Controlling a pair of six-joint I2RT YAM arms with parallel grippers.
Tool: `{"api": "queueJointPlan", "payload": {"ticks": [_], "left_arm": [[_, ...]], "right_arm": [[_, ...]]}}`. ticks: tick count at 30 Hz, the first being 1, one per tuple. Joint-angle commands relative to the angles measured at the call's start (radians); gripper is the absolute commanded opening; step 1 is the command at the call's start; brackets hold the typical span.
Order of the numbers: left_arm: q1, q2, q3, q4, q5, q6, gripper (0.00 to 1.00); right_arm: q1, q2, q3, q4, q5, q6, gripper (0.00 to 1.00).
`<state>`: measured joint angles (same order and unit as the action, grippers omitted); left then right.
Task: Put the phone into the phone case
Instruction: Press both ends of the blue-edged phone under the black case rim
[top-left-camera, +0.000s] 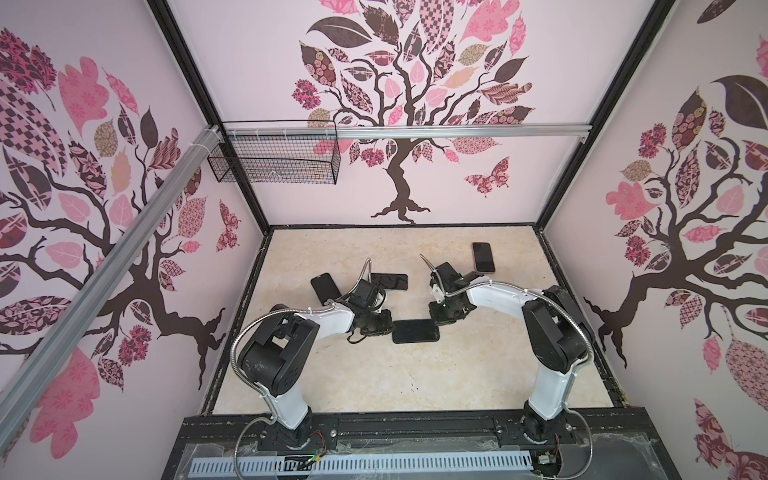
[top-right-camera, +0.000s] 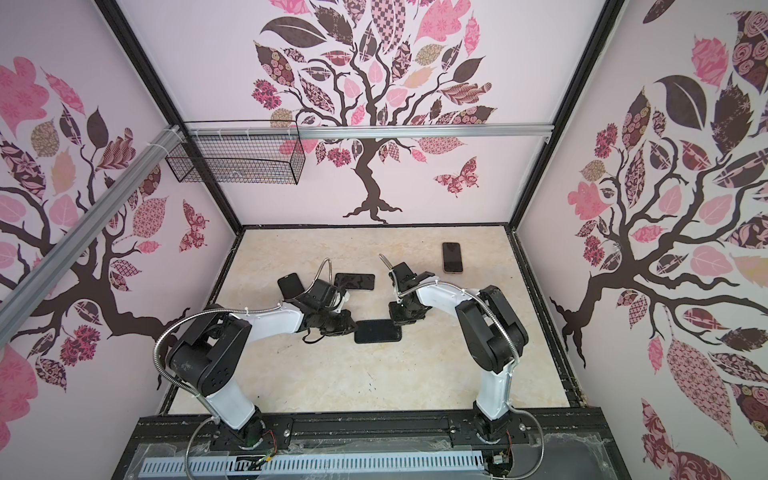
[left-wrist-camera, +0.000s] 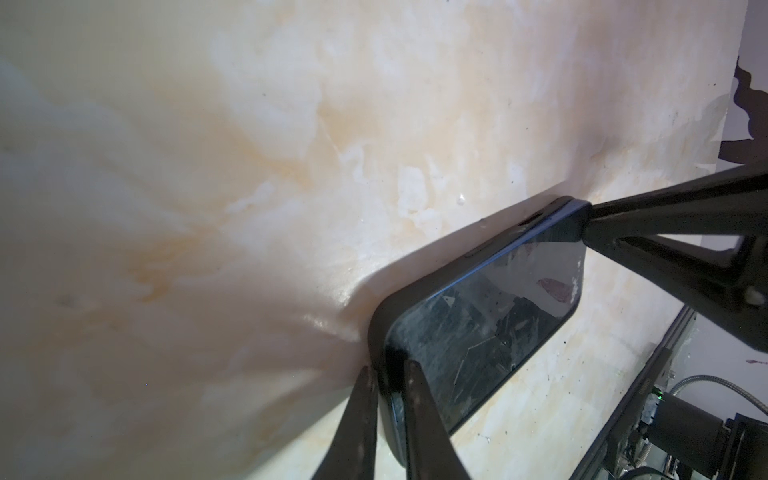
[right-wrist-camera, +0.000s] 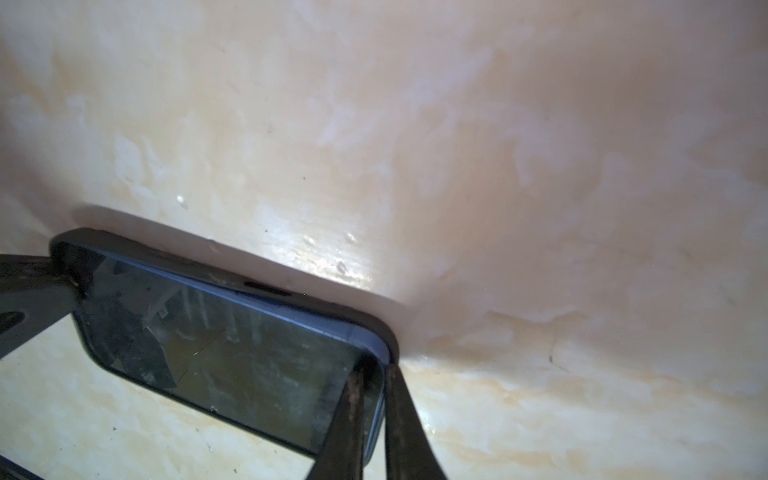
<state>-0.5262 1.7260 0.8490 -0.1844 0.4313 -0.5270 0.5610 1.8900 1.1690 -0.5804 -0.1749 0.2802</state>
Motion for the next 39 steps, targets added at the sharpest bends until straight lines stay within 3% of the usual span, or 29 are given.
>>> {"api": "queueJointPlan", "payload": {"ticks": [1, 39], "left_arm": [[-0.032, 0.040, -0.002, 0.033, 0.011, 0.008, 0.14], [-0.032, 0.031, -0.017, 0.033, -0.004, 0.008, 0.14]], "right_arm": [[0.101, 0.369, -0.132, 0.184, -0.005, -0.006, 0.12], [0.117, 0.387, -0.130, 0.169, 0.019, -0.011, 0.14]]}}
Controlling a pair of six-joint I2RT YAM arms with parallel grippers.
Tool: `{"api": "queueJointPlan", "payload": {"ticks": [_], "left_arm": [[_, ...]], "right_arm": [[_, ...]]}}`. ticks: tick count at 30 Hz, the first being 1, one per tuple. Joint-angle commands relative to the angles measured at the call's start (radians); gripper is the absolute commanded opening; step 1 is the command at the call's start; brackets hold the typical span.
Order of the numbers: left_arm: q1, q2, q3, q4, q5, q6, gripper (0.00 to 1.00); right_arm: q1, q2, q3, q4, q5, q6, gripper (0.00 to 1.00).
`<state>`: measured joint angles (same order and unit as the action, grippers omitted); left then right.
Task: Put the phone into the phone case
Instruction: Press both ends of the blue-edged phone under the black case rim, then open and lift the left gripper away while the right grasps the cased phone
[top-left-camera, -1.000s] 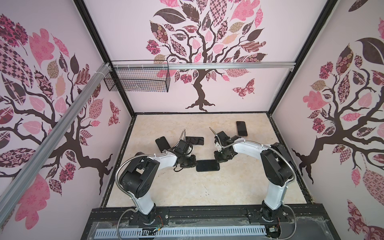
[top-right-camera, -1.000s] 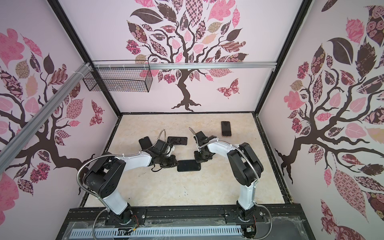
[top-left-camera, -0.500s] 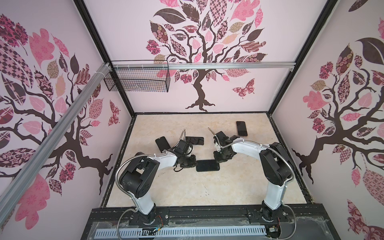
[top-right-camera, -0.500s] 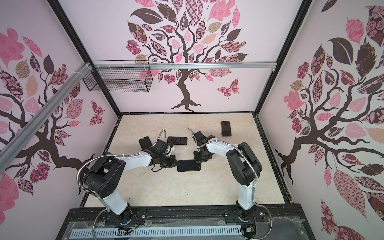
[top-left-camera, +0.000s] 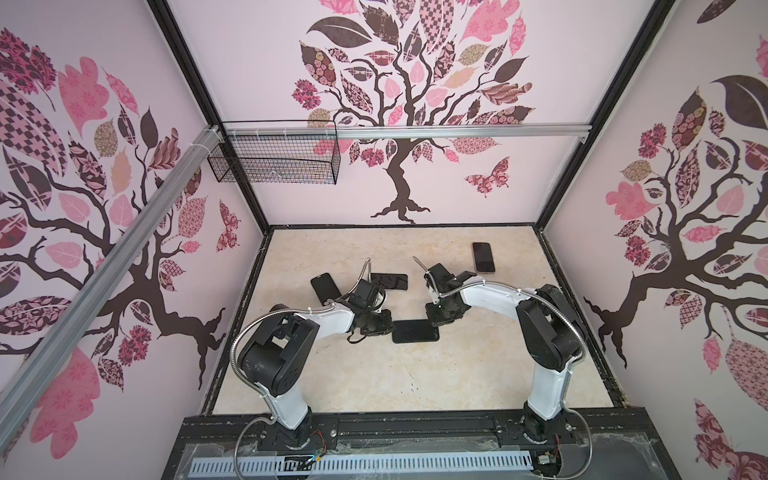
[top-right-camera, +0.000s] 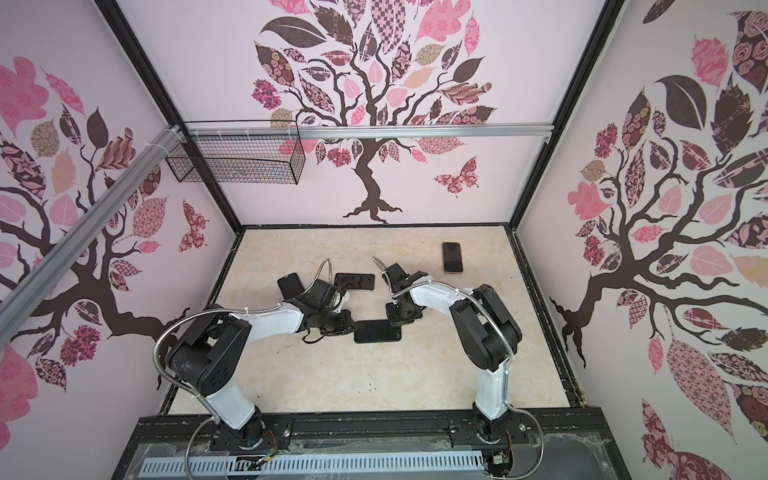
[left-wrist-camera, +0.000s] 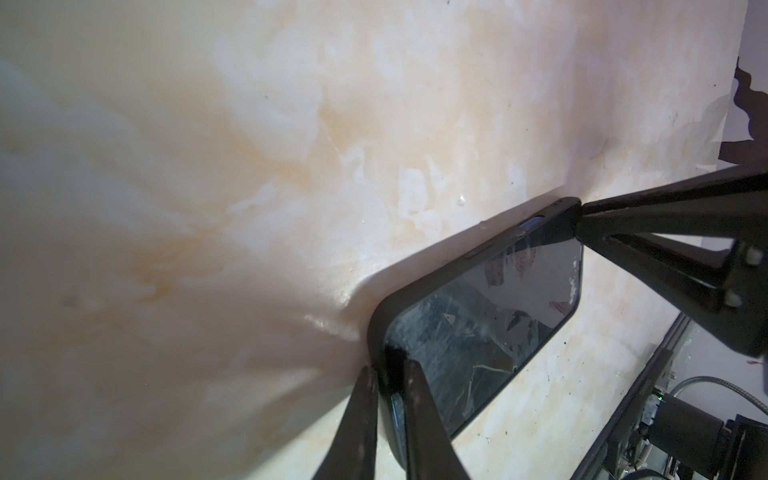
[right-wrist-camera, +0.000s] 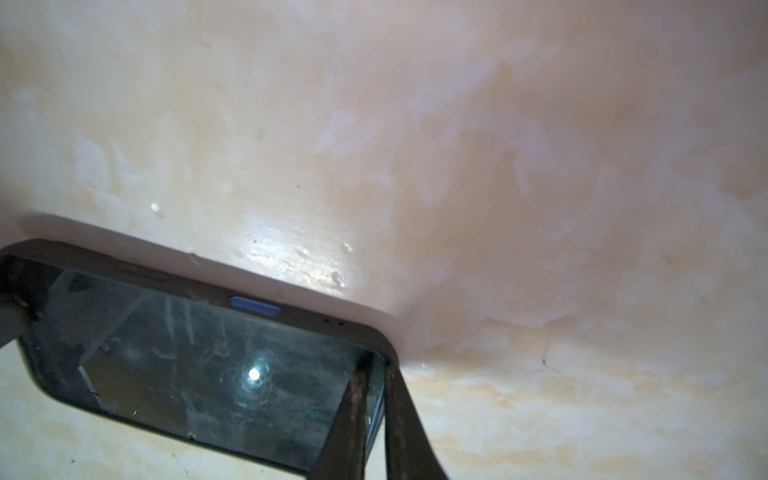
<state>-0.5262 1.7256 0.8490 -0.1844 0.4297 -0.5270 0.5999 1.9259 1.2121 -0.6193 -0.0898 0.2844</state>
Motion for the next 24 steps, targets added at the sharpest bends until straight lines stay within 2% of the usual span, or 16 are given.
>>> {"api": "queueJointPlan", "payload": {"ticks": [1, 5, 14, 19, 24], "left_arm": [[-0.031, 0.030, -0.019, 0.033, -0.005, 0.007, 0.14], [-0.029, 0.020, -0.021, 0.020, -0.022, 0.004, 0.14], [-0.022, -0.016, -0.034, 0.005, -0.044, 0.005, 0.14], [-0.018, -0.042, -0.050, 0.005, -0.054, -0.002, 0.14], [-0.002, -0.076, -0.074, 0.005, -0.055, -0.006, 0.18]], "right_arm": [[0.078, 0.339, -0.175, 0.207, -0.068, -0.016, 0.14], [0.078, 0.292, -0.174, 0.191, -0.066, -0.020, 0.16], [0.079, 0.160, -0.128, 0.079, 0.026, -0.041, 0.19], [0.079, 0.107, -0.110, 0.052, 0.024, -0.052, 0.20], [0.079, 0.067, -0.088, 0.025, 0.036, -0.077, 0.32]]}}
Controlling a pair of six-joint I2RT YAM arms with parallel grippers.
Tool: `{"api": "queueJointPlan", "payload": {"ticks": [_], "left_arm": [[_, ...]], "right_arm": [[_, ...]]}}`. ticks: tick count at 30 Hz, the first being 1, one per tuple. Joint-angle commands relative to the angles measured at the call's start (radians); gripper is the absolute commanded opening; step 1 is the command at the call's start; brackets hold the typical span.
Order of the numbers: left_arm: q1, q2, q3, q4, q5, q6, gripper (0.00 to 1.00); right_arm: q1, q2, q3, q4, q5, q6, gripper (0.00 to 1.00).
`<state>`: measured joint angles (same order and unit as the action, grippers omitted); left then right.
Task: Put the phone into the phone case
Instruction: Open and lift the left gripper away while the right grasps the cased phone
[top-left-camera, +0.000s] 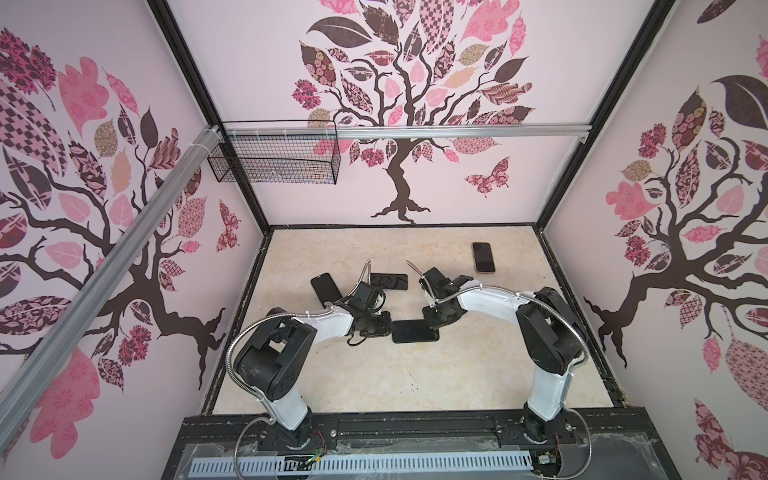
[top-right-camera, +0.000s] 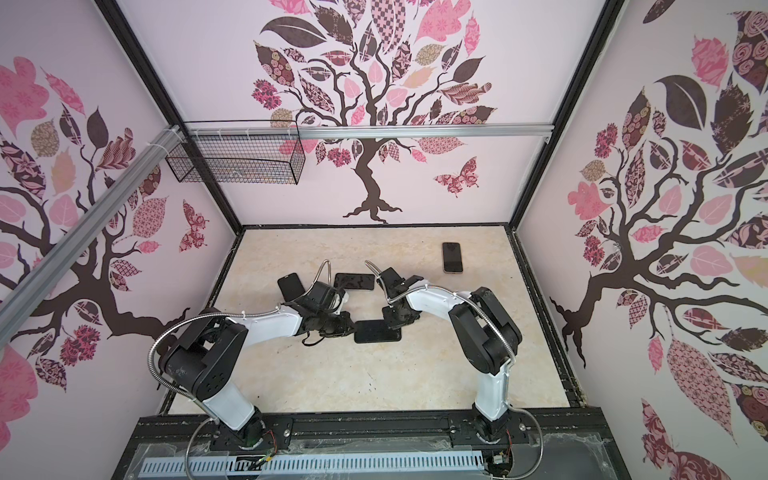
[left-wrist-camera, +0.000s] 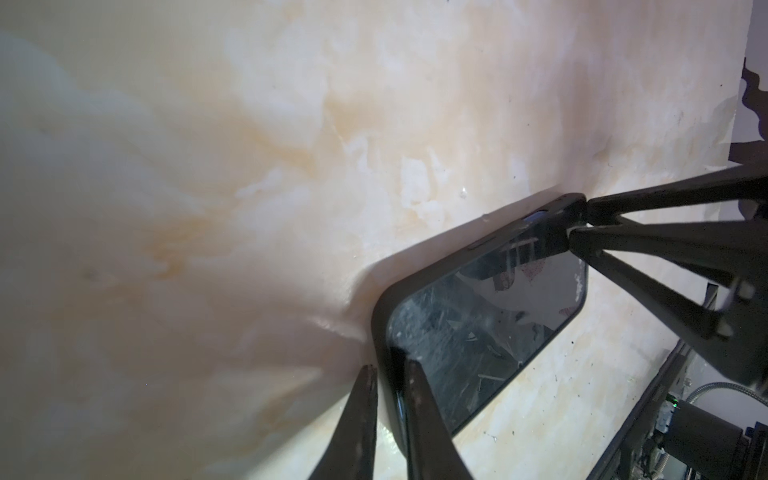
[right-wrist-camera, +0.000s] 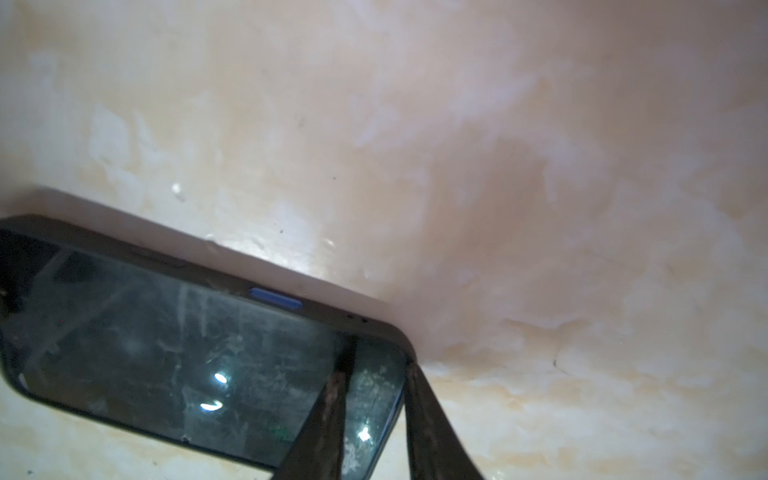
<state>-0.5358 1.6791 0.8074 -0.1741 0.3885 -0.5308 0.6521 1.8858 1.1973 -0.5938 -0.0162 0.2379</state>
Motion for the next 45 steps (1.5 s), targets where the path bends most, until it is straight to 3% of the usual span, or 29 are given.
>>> {"api": "queueJointPlan", "payload": {"ticks": [1, 9, 15, 22, 30, 36, 40, 43, 45], "left_arm": [[0.012, -0.035, -0.037, -0.005, -0.013, -0.003, 0.19], [0.032, -0.078, -0.062, -0.009, -0.012, 0.003, 0.22], [0.041, -0.114, -0.079, -0.026, -0.019, 0.008, 0.23], [0.056, -0.197, -0.109, -0.068, -0.049, 0.020, 0.26], [0.057, -0.303, -0.128, -0.132, -0.092, 0.023, 0.30], [0.060, -0.413, -0.169, -0.180, -0.165, 0.006, 0.54], [0.063, -0.504, -0.199, -0.228, -0.237, 0.004, 0.65], [0.065, -0.568, -0.204, -0.290, -0.317, -0.007, 0.70], [0.067, -0.613, -0.212, -0.305, -0.365, -0.022, 0.72]], "right_arm": [[0.027, 0.099, -0.063, -0.012, -0.028, -0.036, 0.34], [0.027, 0.064, -0.017, -0.082, 0.030, -0.055, 0.37], [0.027, 0.041, -0.016, -0.082, -0.005, -0.072, 0.38], [0.026, 0.043, -0.001, -0.116, 0.058, -0.083, 0.41], [0.027, 0.041, -0.017, -0.111, 0.036, -0.125, 0.44], [0.027, -0.103, -0.040, -0.009, 0.039, -0.208, 0.47], [0.027, -0.242, -0.076, 0.085, -0.012, -0.293, 0.62], [0.028, -0.267, -0.060, 0.087, 0.001, -0.343, 0.75], [0.028, -0.260, -0.044, 0.069, -0.024, -0.388, 0.78]]}}
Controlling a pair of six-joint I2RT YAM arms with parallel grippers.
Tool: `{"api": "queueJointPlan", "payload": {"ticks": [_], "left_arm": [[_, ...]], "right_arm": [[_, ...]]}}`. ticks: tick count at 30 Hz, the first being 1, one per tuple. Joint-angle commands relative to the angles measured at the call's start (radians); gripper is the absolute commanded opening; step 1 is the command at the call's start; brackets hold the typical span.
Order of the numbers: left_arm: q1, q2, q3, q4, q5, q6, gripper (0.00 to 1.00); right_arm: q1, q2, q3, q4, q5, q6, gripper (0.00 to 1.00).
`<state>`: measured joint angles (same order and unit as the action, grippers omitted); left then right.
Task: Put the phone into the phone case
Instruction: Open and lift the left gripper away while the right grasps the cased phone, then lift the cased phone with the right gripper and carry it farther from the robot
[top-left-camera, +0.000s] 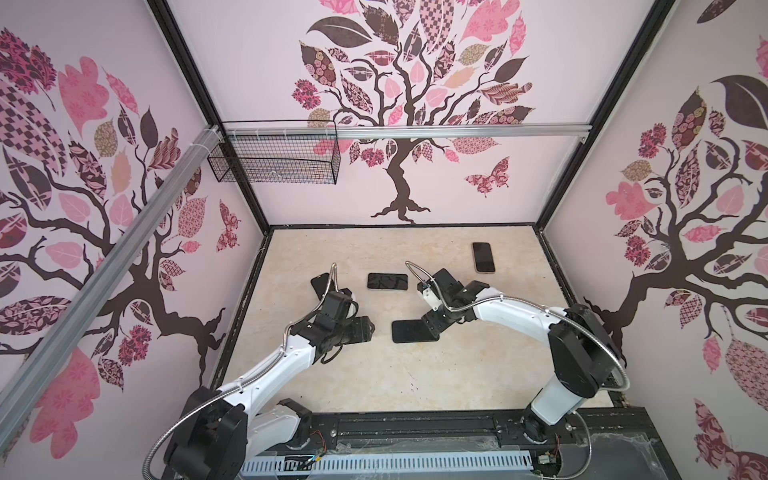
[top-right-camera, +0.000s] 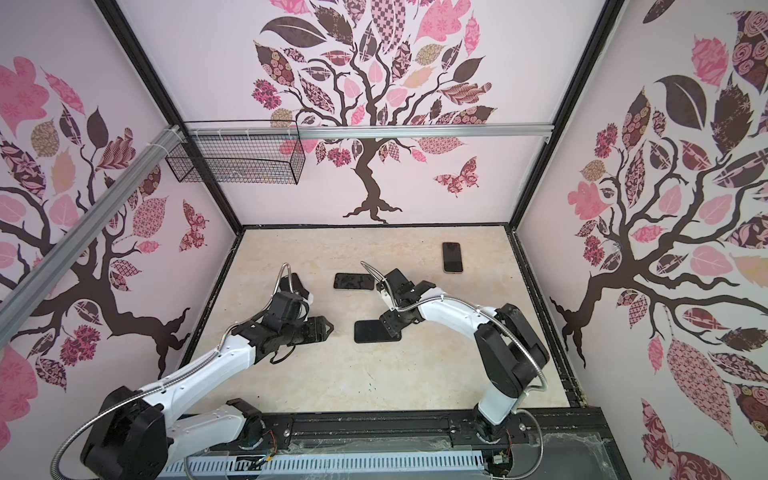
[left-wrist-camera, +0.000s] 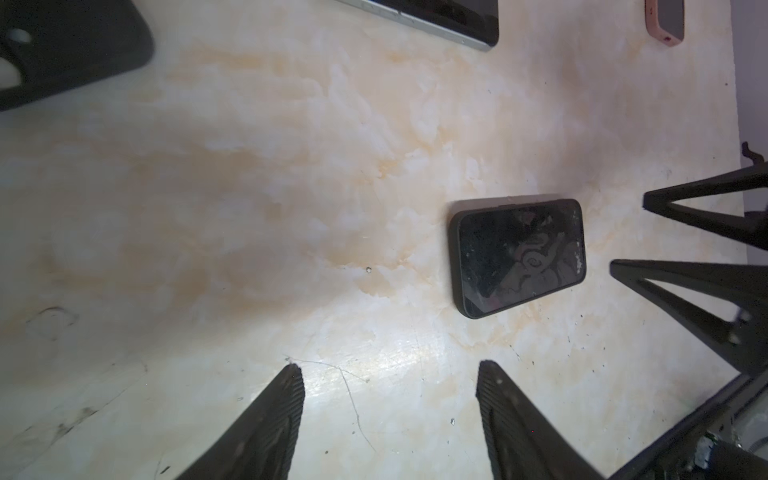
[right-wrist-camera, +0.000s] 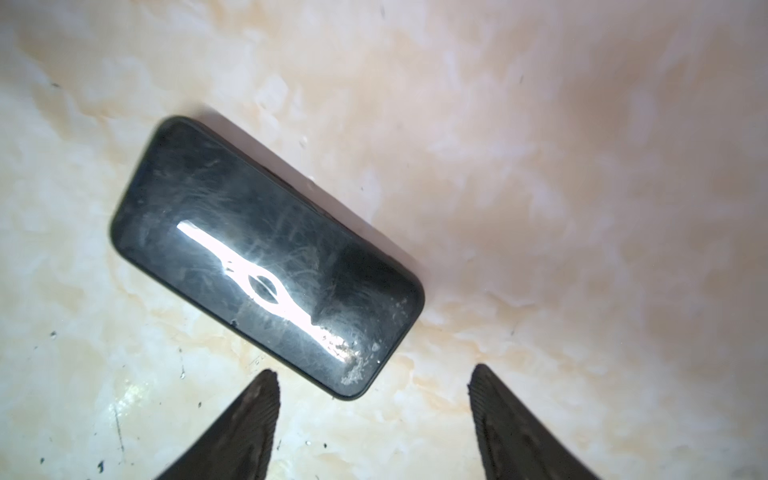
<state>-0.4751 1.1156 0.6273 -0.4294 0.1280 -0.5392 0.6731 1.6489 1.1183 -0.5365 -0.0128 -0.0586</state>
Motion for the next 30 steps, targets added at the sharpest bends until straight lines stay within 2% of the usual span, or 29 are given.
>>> {"api": "queueJointPlan", "payload": {"ticks": [1, 4, 7, 9, 13, 18, 30], "left_arm": [[0.006, -0.076, -0.034, -0.061, -0.136, -0.026, 0.75], [0.006, -0.156, -0.037, -0.109, -0.269, -0.068, 0.81], [0.008, -0.238, -0.038, -0.183, -0.389, -0.100, 0.97], [0.009, -0.296, -0.044, -0.217, -0.433, -0.119, 0.97], [0.010, -0.415, -0.075, -0.234, -0.459, -0.157, 0.97], [0.011, -0.508, -0.103, -0.256, -0.491, -0.188, 0.97], [0.010, -0.534, -0.112, -0.250, -0.456, -0.175, 0.97]], "right_arm": [[0.008, -0.018, 0.041, 0.001, -0.059, -0.125, 0.82], [0.012, -0.012, 0.038, 0.012, -0.126, -0.217, 0.94], [0.023, -0.019, 0.016, 0.067, -0.137, -0.294, 0.97], [0.024, -0.023, 0.004, 0.088, -0.179, -0.372, 0.98], [0.030, -0.042, -0.063, 0.205, -0.192, -0.519, 1.00], [0.031, 0.005, -0.059, 0.249, -0.208, -0.585, 1.00], [0.032, 0.192, 0.090, 0.052, -0.227, -0.676, 1.00]]}}
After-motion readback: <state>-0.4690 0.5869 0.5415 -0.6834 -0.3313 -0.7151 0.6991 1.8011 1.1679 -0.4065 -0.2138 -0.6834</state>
